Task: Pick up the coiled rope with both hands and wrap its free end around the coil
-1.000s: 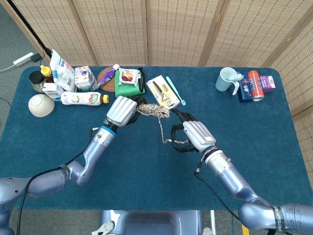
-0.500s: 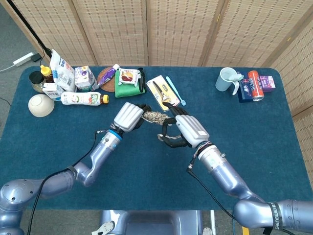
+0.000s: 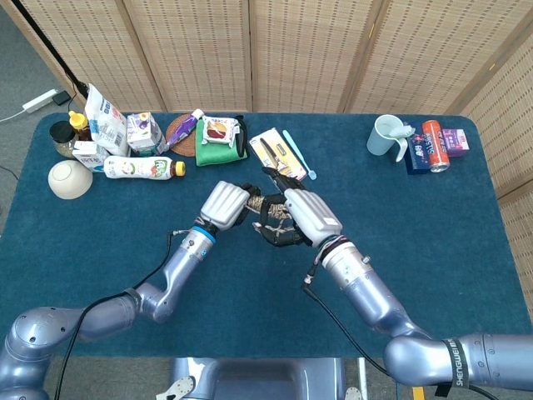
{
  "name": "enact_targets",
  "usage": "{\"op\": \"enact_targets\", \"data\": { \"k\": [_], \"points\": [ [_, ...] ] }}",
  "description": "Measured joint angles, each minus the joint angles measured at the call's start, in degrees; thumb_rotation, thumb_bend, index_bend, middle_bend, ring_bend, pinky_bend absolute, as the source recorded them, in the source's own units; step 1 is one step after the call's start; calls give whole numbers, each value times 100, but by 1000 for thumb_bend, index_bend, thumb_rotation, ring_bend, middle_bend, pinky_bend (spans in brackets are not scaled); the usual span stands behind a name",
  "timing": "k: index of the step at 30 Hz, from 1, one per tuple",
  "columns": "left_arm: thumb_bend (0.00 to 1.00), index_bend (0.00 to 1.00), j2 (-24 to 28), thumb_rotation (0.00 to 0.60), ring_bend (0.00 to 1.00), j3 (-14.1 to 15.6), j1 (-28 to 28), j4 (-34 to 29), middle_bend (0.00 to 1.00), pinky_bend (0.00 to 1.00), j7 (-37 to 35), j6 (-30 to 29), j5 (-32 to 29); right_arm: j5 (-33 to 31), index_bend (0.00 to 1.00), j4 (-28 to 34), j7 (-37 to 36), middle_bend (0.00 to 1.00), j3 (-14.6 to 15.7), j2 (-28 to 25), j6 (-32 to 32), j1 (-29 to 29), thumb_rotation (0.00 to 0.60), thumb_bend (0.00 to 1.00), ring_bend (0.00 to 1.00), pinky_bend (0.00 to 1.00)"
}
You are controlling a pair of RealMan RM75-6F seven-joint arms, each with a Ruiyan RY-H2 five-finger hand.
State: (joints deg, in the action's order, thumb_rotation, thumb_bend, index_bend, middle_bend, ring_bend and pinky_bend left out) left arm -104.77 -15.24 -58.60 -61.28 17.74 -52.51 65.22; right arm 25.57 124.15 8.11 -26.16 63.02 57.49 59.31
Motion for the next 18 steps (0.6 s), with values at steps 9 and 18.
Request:
{"op": "enact_targets", "data": {
  "k": [9, 18],
  "points": [
    [642, 551, -58, 600, 550, 245, 12, -80, 449, 650, 516, -117, 249, -730, 691, -417, -122, 0, -342, 43, 98, 353, 600, 514, 0, 0],
    [642, 551, -70, 600, 550, 395, 14, -182, 450, 650, 561, -199, 614, -1828, 691, -1092, -187, 0, -669, 220, 302, 727, 600, 515, 0, 0]
  ]
}}
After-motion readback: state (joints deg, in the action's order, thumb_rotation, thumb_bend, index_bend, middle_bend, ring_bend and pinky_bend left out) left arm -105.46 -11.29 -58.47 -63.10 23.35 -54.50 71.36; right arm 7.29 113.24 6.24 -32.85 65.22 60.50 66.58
